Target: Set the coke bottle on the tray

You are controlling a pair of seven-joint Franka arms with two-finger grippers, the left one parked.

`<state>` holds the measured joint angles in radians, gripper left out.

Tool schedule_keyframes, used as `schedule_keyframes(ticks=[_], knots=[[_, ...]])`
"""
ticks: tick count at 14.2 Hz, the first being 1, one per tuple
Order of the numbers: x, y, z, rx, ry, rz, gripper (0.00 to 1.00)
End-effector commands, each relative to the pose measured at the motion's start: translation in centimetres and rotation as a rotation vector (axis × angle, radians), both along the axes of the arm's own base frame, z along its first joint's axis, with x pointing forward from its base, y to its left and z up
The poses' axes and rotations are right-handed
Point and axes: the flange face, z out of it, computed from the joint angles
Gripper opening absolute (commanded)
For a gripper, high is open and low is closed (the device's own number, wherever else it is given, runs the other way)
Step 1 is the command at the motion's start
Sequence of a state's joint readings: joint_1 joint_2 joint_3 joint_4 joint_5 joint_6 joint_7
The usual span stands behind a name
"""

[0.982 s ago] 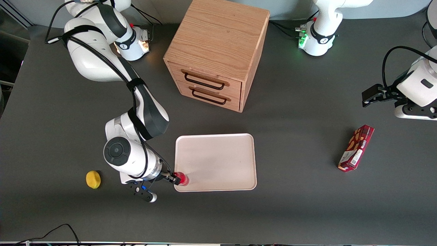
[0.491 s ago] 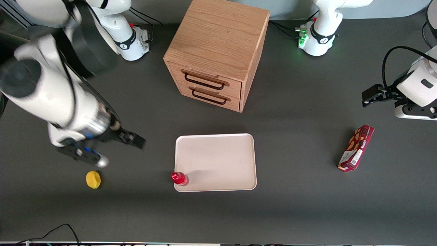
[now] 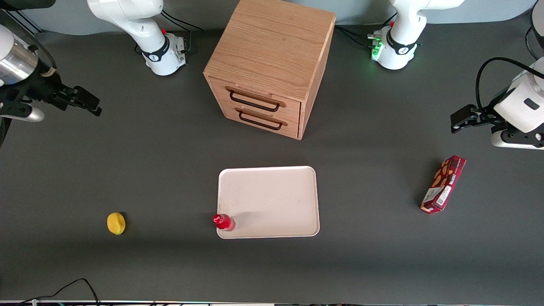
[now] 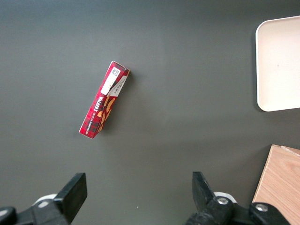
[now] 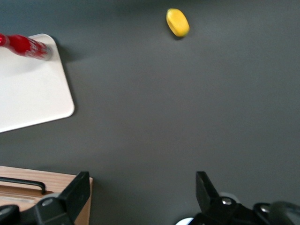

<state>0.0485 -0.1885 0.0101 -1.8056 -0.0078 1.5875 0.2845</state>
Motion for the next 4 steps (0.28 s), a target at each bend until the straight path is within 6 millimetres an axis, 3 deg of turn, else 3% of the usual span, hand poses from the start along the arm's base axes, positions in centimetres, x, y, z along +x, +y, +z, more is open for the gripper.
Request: schedule_keyframes(ticks=[1, 4], knots=[[-2.5, 0.0, -1.7, 0.022, -0.007, 0.019, 1.0], [-1.0, 0.1, 0.1, 0.03, 0.006, -0.001, 1.0]])
